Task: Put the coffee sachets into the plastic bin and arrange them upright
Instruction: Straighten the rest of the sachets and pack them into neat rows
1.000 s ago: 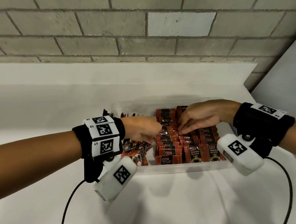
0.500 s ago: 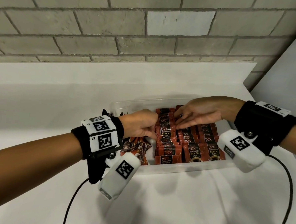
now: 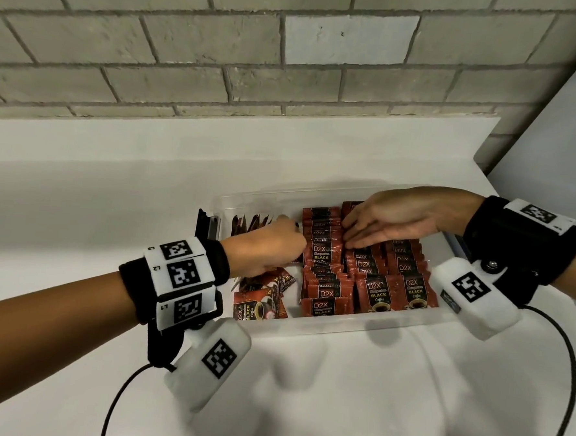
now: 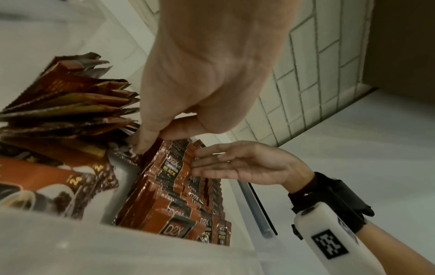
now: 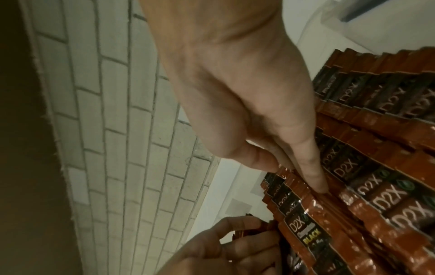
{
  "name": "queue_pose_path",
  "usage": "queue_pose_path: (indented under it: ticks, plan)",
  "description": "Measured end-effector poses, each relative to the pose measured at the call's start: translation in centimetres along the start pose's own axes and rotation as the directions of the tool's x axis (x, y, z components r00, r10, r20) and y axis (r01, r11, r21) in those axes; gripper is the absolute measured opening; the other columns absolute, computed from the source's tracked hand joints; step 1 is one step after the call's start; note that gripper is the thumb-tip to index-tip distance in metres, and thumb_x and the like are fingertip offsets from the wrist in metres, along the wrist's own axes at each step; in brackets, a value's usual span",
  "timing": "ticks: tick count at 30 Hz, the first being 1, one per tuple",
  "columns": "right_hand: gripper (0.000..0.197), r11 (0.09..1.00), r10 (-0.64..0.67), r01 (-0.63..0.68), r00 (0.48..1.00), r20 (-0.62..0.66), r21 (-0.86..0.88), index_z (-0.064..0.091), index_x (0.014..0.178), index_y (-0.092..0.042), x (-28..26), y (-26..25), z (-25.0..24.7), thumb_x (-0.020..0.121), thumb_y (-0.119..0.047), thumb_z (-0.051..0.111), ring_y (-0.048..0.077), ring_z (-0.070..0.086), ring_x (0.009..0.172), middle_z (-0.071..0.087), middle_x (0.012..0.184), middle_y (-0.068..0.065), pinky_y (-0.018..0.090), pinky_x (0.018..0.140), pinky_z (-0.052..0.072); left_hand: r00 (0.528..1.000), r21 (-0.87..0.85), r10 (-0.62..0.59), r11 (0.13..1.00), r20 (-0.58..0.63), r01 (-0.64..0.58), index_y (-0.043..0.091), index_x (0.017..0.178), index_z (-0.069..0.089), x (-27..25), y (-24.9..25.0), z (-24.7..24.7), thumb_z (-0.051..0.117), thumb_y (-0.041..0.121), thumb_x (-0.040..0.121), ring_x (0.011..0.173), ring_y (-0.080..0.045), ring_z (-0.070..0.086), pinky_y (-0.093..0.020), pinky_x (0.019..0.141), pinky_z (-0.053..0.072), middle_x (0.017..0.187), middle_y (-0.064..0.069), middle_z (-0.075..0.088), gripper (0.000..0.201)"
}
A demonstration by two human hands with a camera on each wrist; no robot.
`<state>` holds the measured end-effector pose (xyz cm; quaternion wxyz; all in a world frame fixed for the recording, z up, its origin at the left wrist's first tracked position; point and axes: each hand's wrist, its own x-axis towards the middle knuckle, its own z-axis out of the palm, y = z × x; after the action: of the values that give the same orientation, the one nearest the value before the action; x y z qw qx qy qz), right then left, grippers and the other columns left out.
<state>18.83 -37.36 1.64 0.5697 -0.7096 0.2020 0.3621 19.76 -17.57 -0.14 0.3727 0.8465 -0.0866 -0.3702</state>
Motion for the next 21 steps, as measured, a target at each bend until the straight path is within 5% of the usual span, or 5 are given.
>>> queue_pose_path:
  ticks: [3, 7, 11, 15, 21]
  plan:
    - [0.041, 0.978, -0.080, 0.067, 0.995, -0.059, -0.199, 0.042, 0.135, -0.003, -0.1, -0.3, 0.3, 0.095, 0.006, 0.043, 0.023, 0.056, 0.116, 0.050, 0.134, 0.020, 0.022, 0.089, 0.053, 1.000, 0.158, 0.021, 0.987, -0.006, -0.020, 0.012, 0.102, 0.046, -0.2, -0.2, -1.0, 0.036, 0.004, 0.091, 0.065, -0.007, 0.040, -0.022, 0.062, 0.038, 0.076, 0.004, 0.042, 0.017]
    - [0.049, 0.844, -0.112, 0.055, 0.991, -0.075, -0.533, 0.038, 0.141, -0.013, 0.1, -0.2, 1.3, 0.095, 0.001, 0.045, 0.015, 0.050, 0.117, 0.042, 0.142, 0.007, 0.011, 0.083, 0.045, 0.977, 0.542, -0.031, 0.836, 0.210, -0.090, 0.015, 0.095, 0.042, -0.4, 0.1, -1.1, 0.033, -0.001, 0.091, 0.061, -0.010, 0.033, -0.018, 0.050, 0.029, 0.076, -0.001, 0.038, 0.019]
    - [0.054, 0.745, -0.077, 0.011, 0.995, -0.070, -0.667, 0.036, 0.144, -0.016, 0.3, 0.0, 1.8, 0.093, 0.002, 0.044, 0.021, 0.028, 0.139, 0.027, 0.154, 0.005, 0.030, 0.110, 0.027, 0.965, 0.836, -0.060, 0.515, 0.256, -0.190, 0.009, 0.105, 0.048, -0.6, 1.0, -0.9, 0.033, 0.003, 0.091, 0.102, -0.025, 0.042, -0.029, 0.089, 0.037, 0.120, -0.018, 0.044, 0.021]
    - [0.059, 0.657, -0.101, 0.014, 0.993, -0.069, -0.754, 0.035, 0.144, -0.019, 0.1, -0.1, 1.9, 0.090, 0.004, 0.042, 0.021, 0.028, 0.140, 0.028, 0.154, 0.003, 0.036, 0.114, 0.025, 0.962, 0.950, -0.048, 0.181, 0.267, -0.254, 0.020, 0.138, 0.042, -0.7, 1.9, -0.8, 0.036, 0.005, 0.091, 0.133, -0.034, 0.013, -0.047, 0.104, 0.030, 0.144, -0.015, 0.018, 0.049]
    - [0.050, 0.585, -0.091, 0.039, 0.996, -0.018, -0.810, 0.038, 0.143, -0.019, -1.2, -0.4, 2.3, 0.095, -0.004, 0.038, 0.019, 0.033, 0.136, 0.032, 0.151, 0.003, 0.029, 0.106, 0.029, 0.933, 0.952, -0.195, 0.033, 0.304, -0.303, 0.029, 0.151, 0.015, 1.0, 0.8, -0.4, 0.040, 0.010, 0.094, 0.144, -0.032, 0.008, -0.050, 0.112, 0.023, 0.159, -0.004, 0.005, 0.065]
